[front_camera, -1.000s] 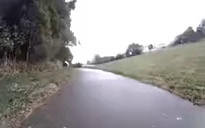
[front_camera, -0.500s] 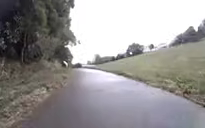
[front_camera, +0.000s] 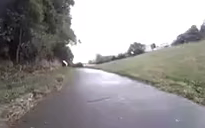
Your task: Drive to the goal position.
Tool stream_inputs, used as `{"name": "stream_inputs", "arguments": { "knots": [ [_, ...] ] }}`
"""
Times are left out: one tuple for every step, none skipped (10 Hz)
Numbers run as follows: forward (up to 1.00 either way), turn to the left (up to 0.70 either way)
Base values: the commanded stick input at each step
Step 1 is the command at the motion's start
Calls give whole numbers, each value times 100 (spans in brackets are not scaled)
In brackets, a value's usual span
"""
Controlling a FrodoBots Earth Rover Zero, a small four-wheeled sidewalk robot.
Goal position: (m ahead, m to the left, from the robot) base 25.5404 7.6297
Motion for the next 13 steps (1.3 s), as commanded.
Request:
{"name": "stream_inputs", "arguments": {
  "knots": [
    [100, 9],
    [100, 9],
    [100, 9],
    [100, 8],
    [100, 8],
    [100, 9],
    [100, 11],
    [100, 12],
    [100, 13],
    [100, 9],
    [100, 6],
    [100, 4],
    [100, 3]
  ]
}}
